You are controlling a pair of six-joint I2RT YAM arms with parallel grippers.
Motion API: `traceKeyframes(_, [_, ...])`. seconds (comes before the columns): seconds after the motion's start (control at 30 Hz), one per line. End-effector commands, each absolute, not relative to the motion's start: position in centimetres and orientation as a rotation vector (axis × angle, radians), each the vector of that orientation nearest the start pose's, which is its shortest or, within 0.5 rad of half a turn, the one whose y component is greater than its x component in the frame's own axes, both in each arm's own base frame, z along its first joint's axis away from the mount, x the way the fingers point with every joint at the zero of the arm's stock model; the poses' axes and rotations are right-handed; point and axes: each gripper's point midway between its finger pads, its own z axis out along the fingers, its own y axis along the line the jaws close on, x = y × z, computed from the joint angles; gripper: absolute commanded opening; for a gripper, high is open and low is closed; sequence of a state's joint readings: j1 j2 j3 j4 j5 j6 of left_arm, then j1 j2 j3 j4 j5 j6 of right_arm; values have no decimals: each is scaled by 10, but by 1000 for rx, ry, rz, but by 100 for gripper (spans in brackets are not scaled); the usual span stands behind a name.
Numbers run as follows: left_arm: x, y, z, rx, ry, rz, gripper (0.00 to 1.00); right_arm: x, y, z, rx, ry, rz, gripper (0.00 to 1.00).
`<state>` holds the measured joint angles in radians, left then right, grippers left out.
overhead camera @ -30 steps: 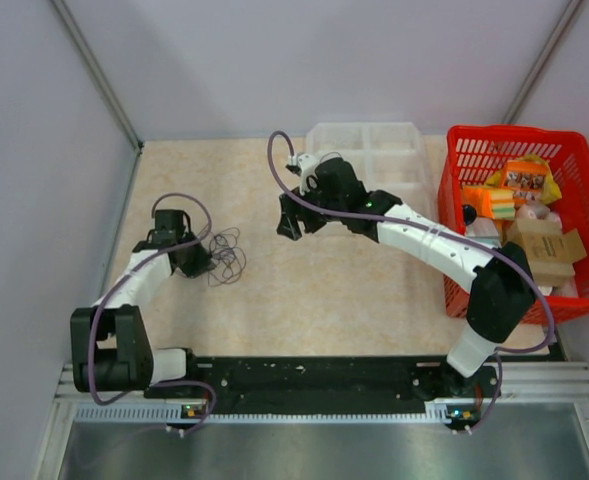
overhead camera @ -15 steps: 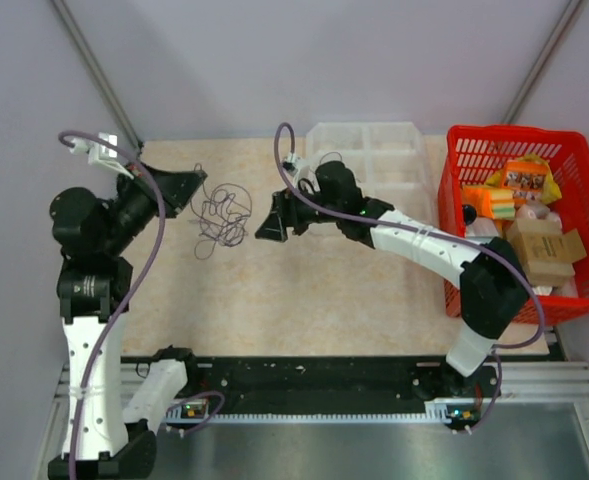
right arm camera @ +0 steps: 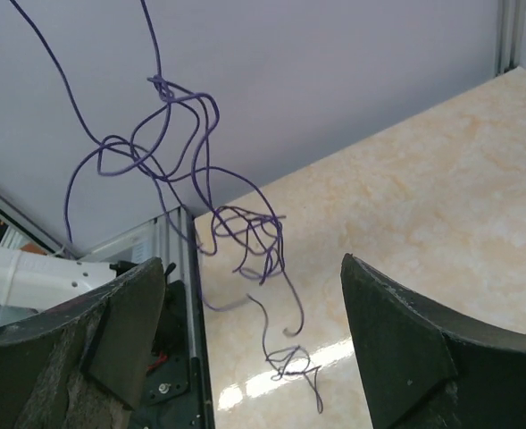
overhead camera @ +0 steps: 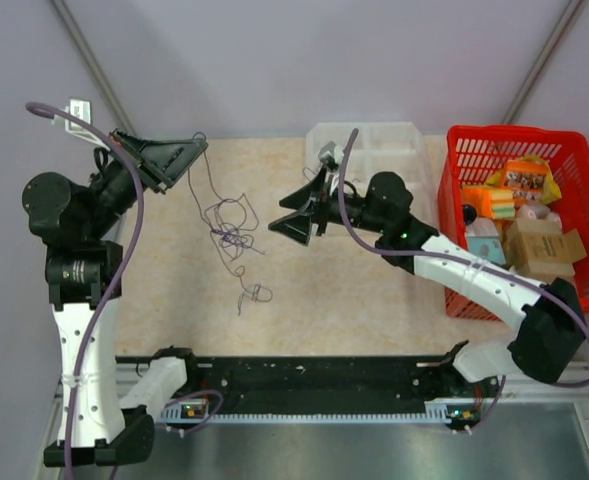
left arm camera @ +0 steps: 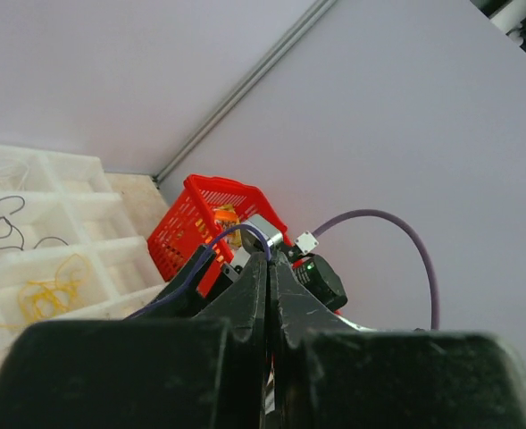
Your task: Untangle the cables
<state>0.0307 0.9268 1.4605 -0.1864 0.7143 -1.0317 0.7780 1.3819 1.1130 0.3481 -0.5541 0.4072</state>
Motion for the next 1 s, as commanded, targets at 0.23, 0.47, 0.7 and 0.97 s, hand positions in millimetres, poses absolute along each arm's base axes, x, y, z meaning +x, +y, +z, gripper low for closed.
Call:
traceKeyframes(0.23, [206, -145, 572, -5, 1344, -1416, 0, 225, 430, 362, -855, 1373, 1395, 77])
traceKeyframes(0.47, [193, -140, 602, 6, 1264, -1373, 0, 209, 459, 353, -819, 1302, 1444, 80])
traceKeyframes(0.7, [189, -137, 624, -14, 1203, -1391, 0, 206, 485, 339, -752, 1250, 1469, 71])
traceKeyframes(0.97, [194, -130, 629, -77, 1189, -1374, 0, 199, 472, 323, -819, 1279, 1328, 79])
